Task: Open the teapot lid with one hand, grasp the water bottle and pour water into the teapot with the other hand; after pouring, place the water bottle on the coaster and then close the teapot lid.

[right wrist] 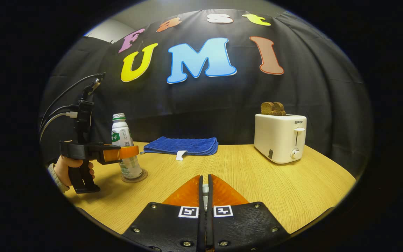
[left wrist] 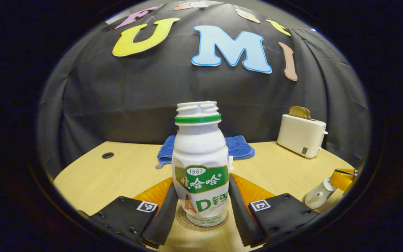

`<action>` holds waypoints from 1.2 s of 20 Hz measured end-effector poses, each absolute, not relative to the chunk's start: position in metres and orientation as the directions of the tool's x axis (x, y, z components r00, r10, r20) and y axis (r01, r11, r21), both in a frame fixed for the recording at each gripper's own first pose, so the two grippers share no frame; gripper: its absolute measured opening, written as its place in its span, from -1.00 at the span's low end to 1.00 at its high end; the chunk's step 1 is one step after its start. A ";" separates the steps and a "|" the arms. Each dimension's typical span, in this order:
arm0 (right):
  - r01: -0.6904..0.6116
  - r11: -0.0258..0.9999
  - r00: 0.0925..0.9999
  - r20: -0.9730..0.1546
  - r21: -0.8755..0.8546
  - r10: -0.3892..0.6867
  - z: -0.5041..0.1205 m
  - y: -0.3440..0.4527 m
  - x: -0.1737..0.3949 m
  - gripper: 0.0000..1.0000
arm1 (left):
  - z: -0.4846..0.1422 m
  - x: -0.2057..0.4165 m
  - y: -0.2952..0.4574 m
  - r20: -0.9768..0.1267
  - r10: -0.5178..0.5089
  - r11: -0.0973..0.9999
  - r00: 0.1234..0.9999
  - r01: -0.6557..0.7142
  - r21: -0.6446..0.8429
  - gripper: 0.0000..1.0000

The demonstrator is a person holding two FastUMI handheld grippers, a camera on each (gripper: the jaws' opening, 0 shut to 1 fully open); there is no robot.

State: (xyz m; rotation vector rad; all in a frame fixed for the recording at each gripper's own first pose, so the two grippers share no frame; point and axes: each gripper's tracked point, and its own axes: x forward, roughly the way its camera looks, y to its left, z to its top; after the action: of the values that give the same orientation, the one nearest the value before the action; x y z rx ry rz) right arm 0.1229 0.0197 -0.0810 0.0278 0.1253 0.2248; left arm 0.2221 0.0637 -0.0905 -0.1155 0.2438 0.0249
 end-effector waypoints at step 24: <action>-0.160 0.986 0.987 -0.022 0.035 0.161 -0.053 0.007 0.117 0.42 | -0.054 0.191 0.051 -0.059 0.054 0.998 0.997 -0.055 -0.012 0.99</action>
State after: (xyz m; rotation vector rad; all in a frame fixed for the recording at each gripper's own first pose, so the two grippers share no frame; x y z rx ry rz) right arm 0.1165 0.0072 -0.0526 0.0331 0.0250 0.1612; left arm 0.1915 0.0513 -0.0537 -0.0134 0.0587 0.0544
